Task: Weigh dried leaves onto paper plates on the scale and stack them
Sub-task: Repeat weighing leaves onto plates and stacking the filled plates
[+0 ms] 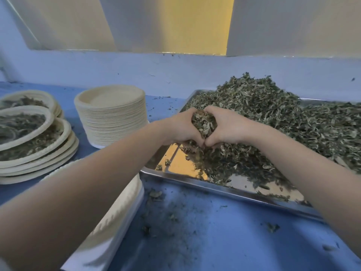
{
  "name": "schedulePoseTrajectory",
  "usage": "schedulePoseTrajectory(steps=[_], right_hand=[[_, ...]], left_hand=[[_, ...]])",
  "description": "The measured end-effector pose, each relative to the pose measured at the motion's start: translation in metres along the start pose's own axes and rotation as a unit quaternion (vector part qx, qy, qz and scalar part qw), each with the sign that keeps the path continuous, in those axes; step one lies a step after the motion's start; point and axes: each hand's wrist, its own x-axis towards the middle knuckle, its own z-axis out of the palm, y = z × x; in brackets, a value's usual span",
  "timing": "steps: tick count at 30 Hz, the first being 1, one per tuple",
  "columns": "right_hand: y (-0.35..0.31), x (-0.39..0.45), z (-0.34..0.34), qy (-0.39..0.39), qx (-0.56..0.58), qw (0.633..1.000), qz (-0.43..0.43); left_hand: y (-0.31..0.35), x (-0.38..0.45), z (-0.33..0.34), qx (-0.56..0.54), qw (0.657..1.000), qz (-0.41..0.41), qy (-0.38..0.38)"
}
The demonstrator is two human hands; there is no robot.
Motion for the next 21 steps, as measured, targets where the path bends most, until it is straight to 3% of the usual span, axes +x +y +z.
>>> schedulePoseTrajectory(steps=[6,12,16,18,21], right_hand=[[-0.043,-0.012,-0.011,0.016,0.003,0.999,-0.034],[-0.107,-0.016,0.017,-0.012,0.013,0.995,-0.102],[-0.148,-0.015,0.051,-0.048,0.064,0.987,-0.139],[-0.160,-0.015,0.067,-0.080,0.101,0.982,-0.138],[-0.162,-0.015,0.079,-0.134,0.057,0.978,-0.148]], left_hand=[[0.020,-0.039,-0.025,-0.014,1.000,0.008,0.013],[0.000,-0.105,-0.065,0.063,0.992,-0.006,0.109],[-0.024,-0.152,-0.088,0.031,0.985,-0.028,0.166],[-0.035,-0.170,-0.092,0.015,0.986,-0.030,0.163],[-0.047,-0.188,-0.095,0.045,0.992,-0.059,0.099]])
